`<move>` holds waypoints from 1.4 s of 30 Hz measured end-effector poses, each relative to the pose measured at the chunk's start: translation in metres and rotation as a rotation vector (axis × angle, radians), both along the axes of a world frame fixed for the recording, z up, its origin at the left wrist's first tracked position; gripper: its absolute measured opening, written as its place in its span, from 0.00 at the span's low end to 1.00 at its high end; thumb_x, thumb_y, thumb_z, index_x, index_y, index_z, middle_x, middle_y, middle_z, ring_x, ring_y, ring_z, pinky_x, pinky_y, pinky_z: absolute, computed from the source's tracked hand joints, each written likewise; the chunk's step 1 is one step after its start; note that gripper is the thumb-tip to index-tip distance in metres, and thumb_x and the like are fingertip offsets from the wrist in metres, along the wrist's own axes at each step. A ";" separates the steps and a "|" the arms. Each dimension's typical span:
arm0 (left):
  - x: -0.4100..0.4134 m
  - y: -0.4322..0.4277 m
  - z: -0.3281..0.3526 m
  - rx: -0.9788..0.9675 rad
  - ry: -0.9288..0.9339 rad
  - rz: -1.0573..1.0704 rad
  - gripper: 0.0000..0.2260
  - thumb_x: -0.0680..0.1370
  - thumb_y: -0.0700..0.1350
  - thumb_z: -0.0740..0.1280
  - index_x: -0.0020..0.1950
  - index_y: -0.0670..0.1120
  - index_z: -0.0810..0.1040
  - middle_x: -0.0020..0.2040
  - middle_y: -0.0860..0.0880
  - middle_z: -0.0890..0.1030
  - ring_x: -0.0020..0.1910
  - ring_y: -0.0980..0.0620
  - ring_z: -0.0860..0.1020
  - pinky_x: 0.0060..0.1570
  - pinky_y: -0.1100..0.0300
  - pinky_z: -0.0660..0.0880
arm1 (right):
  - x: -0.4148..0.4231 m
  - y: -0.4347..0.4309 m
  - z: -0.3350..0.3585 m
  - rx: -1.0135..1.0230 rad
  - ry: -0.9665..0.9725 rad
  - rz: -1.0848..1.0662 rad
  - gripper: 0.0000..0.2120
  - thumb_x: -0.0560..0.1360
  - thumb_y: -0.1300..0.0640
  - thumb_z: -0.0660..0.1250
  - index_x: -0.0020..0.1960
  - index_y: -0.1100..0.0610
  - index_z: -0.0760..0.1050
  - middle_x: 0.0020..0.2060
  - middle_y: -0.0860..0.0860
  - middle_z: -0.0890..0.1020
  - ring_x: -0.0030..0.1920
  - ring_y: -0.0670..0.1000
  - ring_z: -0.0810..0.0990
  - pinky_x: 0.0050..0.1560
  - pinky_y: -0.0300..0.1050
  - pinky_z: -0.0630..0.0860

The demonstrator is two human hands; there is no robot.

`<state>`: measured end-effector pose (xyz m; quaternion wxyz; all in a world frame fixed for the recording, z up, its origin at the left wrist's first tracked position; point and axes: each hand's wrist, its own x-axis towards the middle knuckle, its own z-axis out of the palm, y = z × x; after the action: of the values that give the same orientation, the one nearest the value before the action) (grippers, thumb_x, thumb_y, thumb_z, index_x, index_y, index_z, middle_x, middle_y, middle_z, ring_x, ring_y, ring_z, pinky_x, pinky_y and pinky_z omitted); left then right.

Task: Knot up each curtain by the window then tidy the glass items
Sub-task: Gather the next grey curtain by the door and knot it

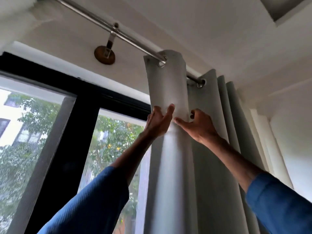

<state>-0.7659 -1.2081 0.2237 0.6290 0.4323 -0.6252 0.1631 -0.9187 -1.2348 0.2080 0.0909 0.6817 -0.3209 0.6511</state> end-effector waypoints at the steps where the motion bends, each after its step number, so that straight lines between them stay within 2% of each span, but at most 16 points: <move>1: 0.004 0.003 0.007 0.064 -0.030 -0.052 0.36 0.73 0.74 0.52 0.54 0.43 0.75 0.54 0.36 0.82 0.54 0.38 0.81 0.56 0.45 0.78 | 0.003 -0.002 0.010 -0.015 -0.023 -0.044 0.32 0.70 0.35 0.72 0.60 0.61 0.75 0.55 0.57 0.82 0.55 0.59 0.81 0.53 0.50 0.79; 5: 0.009 0.021 0.029 0.299 -0.057 -0.211 0.36 0.77 0.73 0.50 0.65 0.44 0.72 0.57 0.40 0.81 0.51 0.40 0.83 0.53 0.40 0.79 | 0.025 0.008 0.033 -0.107 -0.037 -0.166 0.11 0.77 0.57 0.65 0.57 0.60 0.76 0.57 0.61 0.81 0.59 0.63 0.79 0.55 0.50 0.74; 9: 0.013 0.055 0.050 0.340 -0.069 -0.157 0.37 0.77 0.72 0.52 0.73 0.45 0.68 0.59 0.36 0.80 0.55 0.39 0.81 0.57 0.39 0.77 | 0.066 0.030 0.034 -0.303 0.117 -0.243 0.11 0.81 0.58 0.61 0.59 0.61 0.75 0.55 0.62 0.81 0.55 0.63 0.80 0.53 0.52 0.74; 14: 0.003 0.093 0.079 0.235 -0.048 0.071 0.30 0.76 0.65 0.65 0.66 0.42 0.74 0.57 0.41 0.80 0.53 0.41 0.80 0.46 0.49 0.79 | 0.097 0.059 0.036 -0.464 0.233 -0.175 0.11 0.81 0.57 0.64 0.62 0.59 0.76 0.54 0.60 0.82 0.52 0.62 0.81 0.50 0.52 0.74; 17: -0.002 0.101 0.091 0.162 -0.024 0.255 0.18 0.74 0.51 0.73 0.55 0.40 0.75 0.44 0.42 0.80 0.40 0.44 0.79 0.39 0.51 0.78 | 0.105 0.070 0.030 -0.500 0.269 -0.067 0.14 0.77 0.63 0.64 0.63 0.59 0.76 0.55 0.60 0.81 0.54 0.62 0.80 0.52 0.52 0.73; 20: -0.007 0.091 0.093 0.117 -0.020 0.353 0.12 0.72 0.37 0.67 0.53 0.33 0.76 0.47 0.33 0.82 0.42 0.37 0.84 0.43 0.41 0.83 | 0.082 0.050 0.032 -0.529 0.230 0.020 0.09 0.80 0.55 0.61 0.53 0.56 0.78 0.47 0.58 0.83 0.48 0.61 0.81 0.46 0.49 0.72; 23: -0.015 0.072 0.085 0.075 -0.065 0.448 0.15 0.74 0.36 0.65 0.60 0.36 0.73 0.59 0.33 0.77 0.55 0.35 0.81 0.53 0.44 0.81 | 0.032 0.014 0.031 -0.403 0.235 0.168 0.25 0.80 0.38 0.55 0.37 0.55 0.77 0.36 0.54 0.84 0.41 0.57 0.83 0.42 0.49 0.76; 25: -0.018 0.062 0.082 0.048 -0.105 0.510 0.18 0.75 0.38 0.66 0.63 0.37 0.71 0.64 0.34 0.74 0.62 0.35 0.76 0.57 0.49 0.78 | -0.011 -0.012 0.031 -0.387 0.061 0.124 0.27 0.75 0.36 0.57 0.33 0.55 0.78 0.32 0.54 0.83 0.38 0.57 0.83 0.38 0.50 0.76; 28: -0.018 0.055 0.083 0.033 -0.143 0.559 0.17 0.75 0.40 0.67 0.62 0.36 0.71 0.65 0.35 0.73 0.63 0.35 0.74 0.56 0.52 0.74 | -0.067 -0.050 0.038 -0.350 -0.284 -0.044 0.16 0.73 0.42 0.70 0.42 0.55 0.80 0.40 0.54 0.84 0.43 0.59 0.83 0.43 0.48 0.76; 30: -0.020 0.057 0.082 0.034 -0.166 0.590 0.17 0.75 0.40 0.67 0.61 0.36 0.71 0.64 0.34 0.74 0.62 0.35 0.74 0.53 0.54 0.73 | -0.085 -0.074 0.045 -0.130 -0.310 -0.074 0.28 0.67 0.32 0.72 0.50 0.56 0.80 0.48 0.56 0.84 0.50 0.60 0.83 0.48 0.49 0.76; 32: -0.025 0.060 0.078 0.043 -0.200 0.609 0.15 0.74 0.39 0.67 0.59 0.36 0.72 0.62 0.34 0.75 0.62 0.35 0.74 0.49 0.56 0.70 | -0.090 -0.094 0.052 0.116 -0.223 -0.041 0.46 0.57 0.19 0.66 0.51 0.60 0.79 0.49 0.57 0.84 0.51 0.60 0.83 0.48 0.48 0.76; 33: -0.027 0.061 0.076 0.047 -0.220 0.606 0.14 0.74 0.39 0.67 0.57 0.36 0.72 0.62 0.34 0.75 0.61 0.35 0.75 0.49 0.57 0.69 | -0.089 -0.101 0.054 0.182 -0.159 -0.006 0.47 0.57 0.18 0.65 0.51 0.60 0.80 0.49 0.57 0.83 0.52 0.59 0.83 0.47 0.47 0.76; 35: -0.031 0.062 0.073 0.045 -0.272 0.617 0.16 0.71 0.44 0.66 0.54 0.37 0.71 0.60 0.35 0.75 0.60 0.35 0.75 0.48 0.58 0.68 | -0.085 -0.104 0.056 0.227 -0.063 0.126 0.35 0.66 0.28 0.71 0.52 0.61 0.80 0.46 0.57 0.82 0.50 0.59 0.82 0.42 0.43 0.74; 37: -0.032 0.061 0.069 0.018 -0.301 0.626 0.24 0.68 0.45 0.63 0.62 0.36 0.66 0.60 0.34 0.75 0.59 0.34 0.76 0.50 0.55 0.72 | -0.076 -0.096 0.058 0.170 0.004 0.158 0.23 0.75 0.43 0.71 0.52 0.65 0.79 0.49 0.62 0.82 0.53 0.61 0.81 0.45 0.44 0.71; 40: -0.032 0.064 0.060 -0.076 -0.372 0.594 0.42 0.70 0.32 0.62 0.77 0.46 0.41 0.46 0.39 0.80 0.41 0.39 0.80 0.43 0.48 0.78 | -0.057 -0.070 0.054 0.030 0.011 0.099 0.21 0.67 0.49 0.58 0.52 0.63 0.75 0.55 0.65 0.79 0.59 0.65 0.77 0.53 0.47 0.70; 42: -0.026 0.068 0.055 -0.162 -0.491 0.633 0.43 0.67 0.30 0.60 0.76 0.54 0.47 0.38 0.43 0.77 0.34 0.41 0.77 0.36 0.49 0.76 | -0.044 -0.046 0.051 -0.004 0.010 0.055 0.18 0.72 0.53 0.62 0.56 0.63 0.75 0.58 0.64 0.79 0.59 0.65 0.78 0.56 0.50 0.74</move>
<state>-0.7917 -1.1401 0.2790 0.4118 0.5008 -0.5778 0.4957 -0.9626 -1.2804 0.2590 0.0760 0.6932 -0.3002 0.6508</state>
